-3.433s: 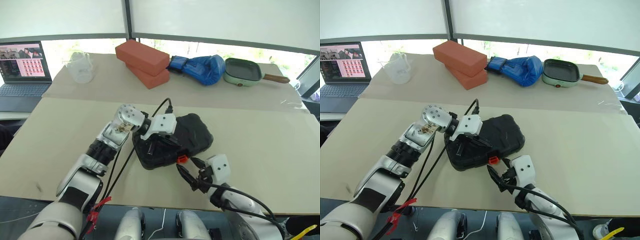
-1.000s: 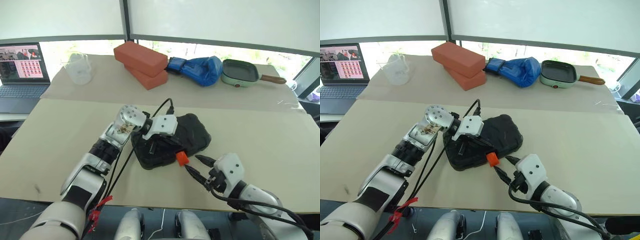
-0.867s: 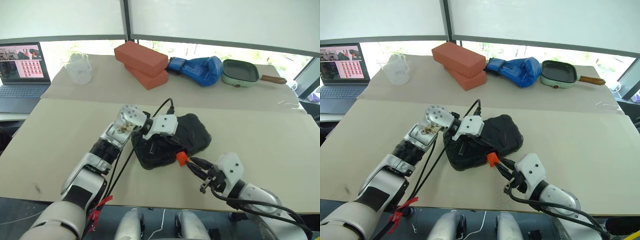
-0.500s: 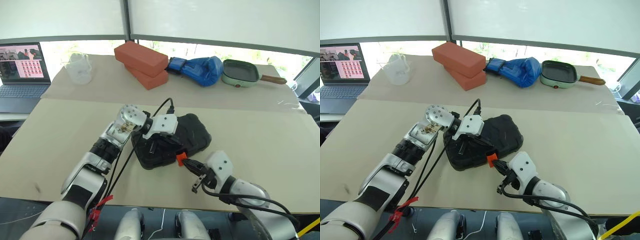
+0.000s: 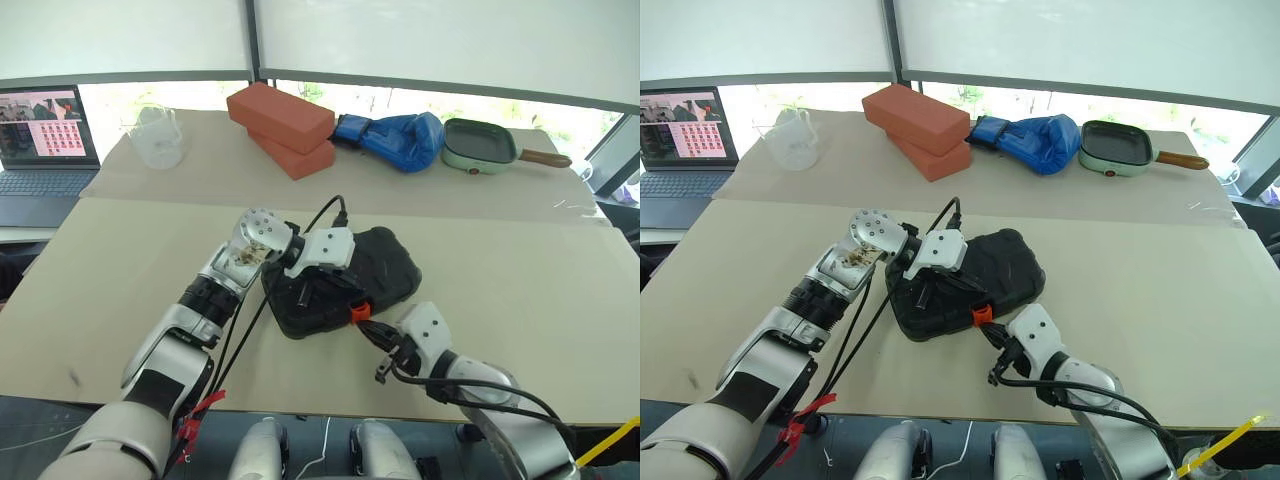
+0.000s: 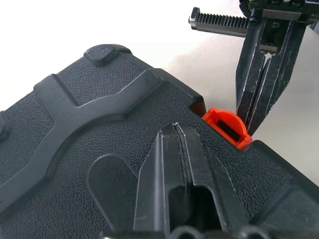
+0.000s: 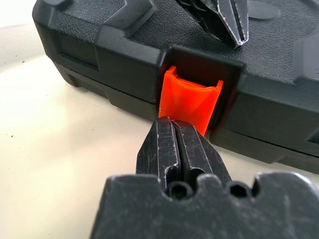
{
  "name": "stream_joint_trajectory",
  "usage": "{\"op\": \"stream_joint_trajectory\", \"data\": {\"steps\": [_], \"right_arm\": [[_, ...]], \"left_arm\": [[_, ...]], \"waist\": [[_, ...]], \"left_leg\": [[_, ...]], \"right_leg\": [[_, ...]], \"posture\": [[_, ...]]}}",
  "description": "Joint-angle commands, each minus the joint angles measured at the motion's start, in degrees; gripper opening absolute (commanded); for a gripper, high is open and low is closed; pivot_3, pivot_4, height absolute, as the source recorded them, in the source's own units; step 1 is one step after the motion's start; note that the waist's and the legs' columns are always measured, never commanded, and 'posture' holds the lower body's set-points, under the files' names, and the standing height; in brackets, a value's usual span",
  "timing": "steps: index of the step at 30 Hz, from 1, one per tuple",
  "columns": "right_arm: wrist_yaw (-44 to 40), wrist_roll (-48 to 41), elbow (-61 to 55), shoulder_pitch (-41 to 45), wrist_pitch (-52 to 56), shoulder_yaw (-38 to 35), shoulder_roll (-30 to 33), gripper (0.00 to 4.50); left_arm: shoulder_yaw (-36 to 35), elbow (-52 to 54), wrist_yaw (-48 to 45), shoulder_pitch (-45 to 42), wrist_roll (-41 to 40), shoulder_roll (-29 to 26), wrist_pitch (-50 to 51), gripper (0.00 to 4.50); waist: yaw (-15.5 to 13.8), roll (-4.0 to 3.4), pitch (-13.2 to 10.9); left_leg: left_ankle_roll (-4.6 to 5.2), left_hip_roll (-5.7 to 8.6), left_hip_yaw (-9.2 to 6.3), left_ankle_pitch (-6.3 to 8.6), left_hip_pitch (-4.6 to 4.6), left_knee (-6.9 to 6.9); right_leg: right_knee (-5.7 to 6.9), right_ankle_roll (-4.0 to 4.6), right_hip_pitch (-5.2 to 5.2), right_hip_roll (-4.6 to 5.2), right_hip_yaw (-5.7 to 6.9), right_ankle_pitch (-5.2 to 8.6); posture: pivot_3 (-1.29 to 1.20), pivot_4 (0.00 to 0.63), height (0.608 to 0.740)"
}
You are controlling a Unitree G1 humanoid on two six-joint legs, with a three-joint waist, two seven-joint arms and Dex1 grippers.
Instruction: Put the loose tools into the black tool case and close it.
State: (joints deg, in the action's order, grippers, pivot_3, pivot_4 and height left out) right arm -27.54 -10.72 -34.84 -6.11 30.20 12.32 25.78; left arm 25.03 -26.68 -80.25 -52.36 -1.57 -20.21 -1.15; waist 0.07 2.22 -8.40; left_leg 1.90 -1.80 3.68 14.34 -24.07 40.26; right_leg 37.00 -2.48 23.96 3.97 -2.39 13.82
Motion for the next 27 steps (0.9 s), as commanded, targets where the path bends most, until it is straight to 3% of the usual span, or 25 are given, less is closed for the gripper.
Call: {"op": "stream_joint_trajectory", "data": {"steps": [1, 21, 25, 27], "right_arm": [[0.87, 0.45, -0.92, 1.52, -1.33, -0.58, -0.87, 0.06], [2.37, 2.24, 2.42, 4.46, -2.1, -1.76, -5.03, 0.06], [-1.39, -0.97, -1.24, 2.21, -0.66, -3.59, -2.64, 0.06], [-5.71, -4.49, -4.08, 0.14, 0.09, -6.33, 1.03, 0.61]], "left_arm": [[2.27, -0.87, 0.05, 0.89, 3.14, -0.12, 0.64, 0.0], [2.97, -0.55, -0.16, 2.16, 4.04, -0.14, 0.39, 0.0], [2.16, -1.42, -0.34, 2.52, 3.69, -0.98, 0.95, 0.0], [0.46, -1.13, -0.22, 2.88, 2.67, -2.37, 3.17, 0.26]], "waist": [[0.06, 0.0, 0.0], [0.1, 0.0, 0.0], [0.1, 0.0, 0.0], [0.08, -0.01, 0.0]], "left_leg": [[0.0, -0.01, 0.0, 0.0, 0.0, 0.0], [0.0, -0.02, 0.01, 0.0, 0.0, 0.0], [0.0, -0.02, 0.01, 0.0, 0.0, 0.0], [0.0, -0.01, 0.01, 0.0, -0.01, -0.01]], "right_leg": [[0.0, 0.01, 0.0, -0.01, 0.0, -0.01], [0.01, 0.02, 0.02, -0.02, -0.01, -0.01], [0.01, 0.02, 0.02, -0.02, -0.01, -0.01], [0.01, 0.02, 0.02, 0.0, -0.01, -0.01]], "posture": [[0.0, 0.15, 0.738], [0.0, 0.15, 0.738], [0.0, 0.15, 0.738], [0.0, 0.15, 0.738]]}}
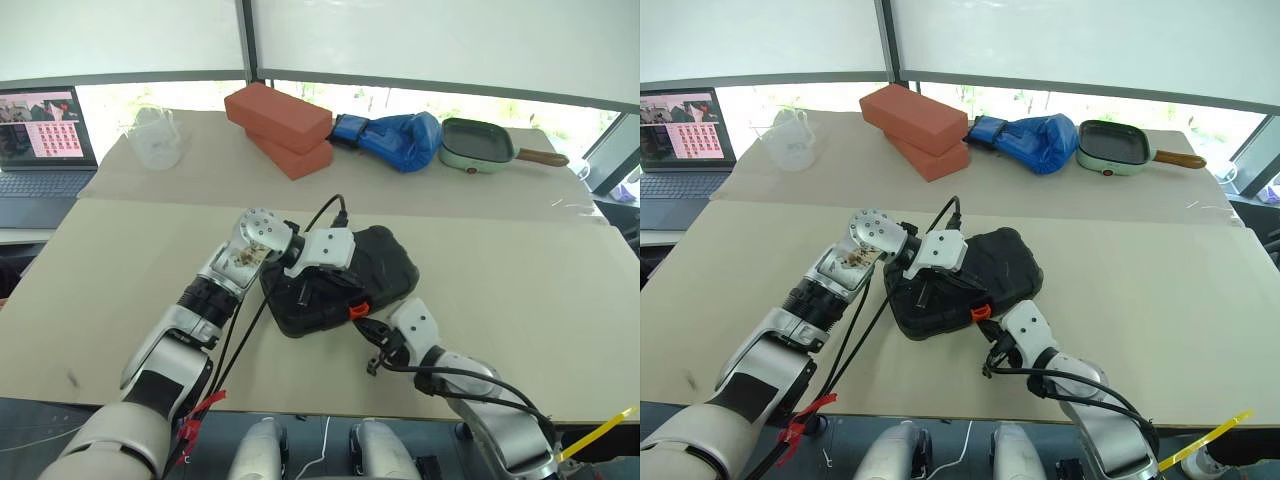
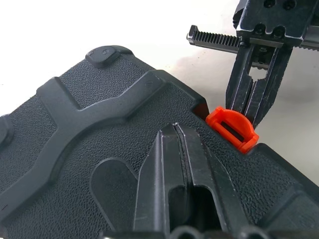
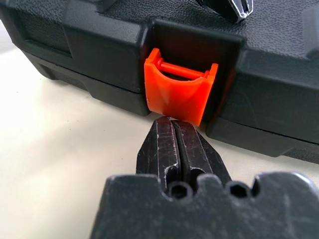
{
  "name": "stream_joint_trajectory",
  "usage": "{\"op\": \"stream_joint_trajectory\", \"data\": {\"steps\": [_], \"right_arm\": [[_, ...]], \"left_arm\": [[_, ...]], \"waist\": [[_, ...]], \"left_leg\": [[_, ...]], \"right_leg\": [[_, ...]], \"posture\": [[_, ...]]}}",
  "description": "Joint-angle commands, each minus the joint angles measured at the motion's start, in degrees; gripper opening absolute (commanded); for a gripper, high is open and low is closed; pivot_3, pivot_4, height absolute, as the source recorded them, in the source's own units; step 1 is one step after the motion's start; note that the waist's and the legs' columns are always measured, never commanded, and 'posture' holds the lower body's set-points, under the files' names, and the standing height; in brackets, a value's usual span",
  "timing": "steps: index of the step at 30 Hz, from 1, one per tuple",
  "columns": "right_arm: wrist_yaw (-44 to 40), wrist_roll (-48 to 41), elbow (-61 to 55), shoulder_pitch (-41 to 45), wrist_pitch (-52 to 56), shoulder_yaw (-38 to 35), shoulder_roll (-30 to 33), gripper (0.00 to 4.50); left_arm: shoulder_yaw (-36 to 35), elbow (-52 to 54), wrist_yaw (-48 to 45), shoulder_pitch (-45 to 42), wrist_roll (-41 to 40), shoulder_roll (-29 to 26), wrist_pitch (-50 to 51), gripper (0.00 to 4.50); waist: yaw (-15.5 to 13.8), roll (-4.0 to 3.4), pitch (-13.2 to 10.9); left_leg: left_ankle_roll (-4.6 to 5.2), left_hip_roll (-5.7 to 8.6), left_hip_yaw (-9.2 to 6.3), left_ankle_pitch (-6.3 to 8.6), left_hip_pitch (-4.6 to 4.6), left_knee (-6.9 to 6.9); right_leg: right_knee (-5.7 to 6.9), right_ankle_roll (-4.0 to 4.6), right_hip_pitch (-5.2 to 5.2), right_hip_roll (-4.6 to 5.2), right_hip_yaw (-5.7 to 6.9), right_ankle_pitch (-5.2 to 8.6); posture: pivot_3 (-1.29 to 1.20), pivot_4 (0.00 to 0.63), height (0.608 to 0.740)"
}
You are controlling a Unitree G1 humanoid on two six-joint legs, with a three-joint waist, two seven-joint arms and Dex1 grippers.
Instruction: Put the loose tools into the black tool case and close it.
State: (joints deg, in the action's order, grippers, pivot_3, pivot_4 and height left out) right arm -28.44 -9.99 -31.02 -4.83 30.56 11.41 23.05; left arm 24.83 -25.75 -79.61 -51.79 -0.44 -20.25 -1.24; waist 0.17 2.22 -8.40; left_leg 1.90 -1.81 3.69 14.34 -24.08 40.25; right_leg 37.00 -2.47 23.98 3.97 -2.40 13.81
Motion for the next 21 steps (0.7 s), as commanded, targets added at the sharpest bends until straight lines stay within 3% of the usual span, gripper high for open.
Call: {"op": "stream_joint_trajectory", "data": {"steps": [1, 6, 12, 16, 21], "right_arm": [[-7.72, -7.49, -9.2, -2.42, -0.12, -7.74, 6.42, 0.76], [-22.88, -20.37, -10.18, -6.11, 1.26, -23.65, 20.19, 2.45], [-40.46, -35.03, -1.24, -5.35, 6.76, -39.11, 34.27, 4.49], [-47.27, -37.01, 5.28, -2.72, 7.12, -41.27, 39.27, 4.49], [-48.62, -37.37, 9.92, 1.92, 7.23, -38.23, 40.57, 4.49]], "left_arm": [[-0.69, -0.88, -1.45, 2.81, 0.29, -3.63, 5.22, 0.52], [-8.76, 10.41, -5.9, 8.05, -8.2, -14.72, 18.33, 2.27], [-23.31, 26.9, -10.66, 21.53, -21.54, -35.51, 36.78, 4.48], [-35.12, 32.63, -10.01, 32.73, -26.1, -43.54, 40.99, 4.48], [-42.88, 38.51, -6.55, 40.98, -30.03, -44.19, 42.97, 4.48]], "waist": [[0.06, -0.01, 0.01], [1.3, 0.0, 0.01], [1.89, -0.06, -0.09], [1.09, -0.09, -0.2], [-0.3, -0.09, -0.22]], "left_leg": [[0.0, 0.01, 0.0, 0.0, 0.0, 0.0], [0.0, -0.1, 0.01, 0.0, 0.25, -0.29], [0.0, -0.38, -0.04, 0.01, 0.35, -0.55], [-0.02, -0.62, 0.06, 0.01, 0.33, -0.52], [-0.06, -0.65, 0.14, 0.0, 0.35, -0.49]], "right_leg": [[-0.01, -0.01, -0.01, 0.01, -0.01, 0.0], [-0.01, 0.07, -0.07, -0.11, -0.14, 0.02], [-0.01, 0.35, -0.01, -0.34, -0.12, 0.13], [-0.02, 0.41, 0.03, -0.34, -0.09, 0.17], [-0.08, 0.41, 0.03, -0.29, -0.06, 0.18]], "posture": [[0.0, 0.15, 0.738], [0.0, 0.15, 0.738], [0.0, 0.15, 0.738], [0.0, 0.15, 0.738], [0.0, 0.15, 0.738]]}}
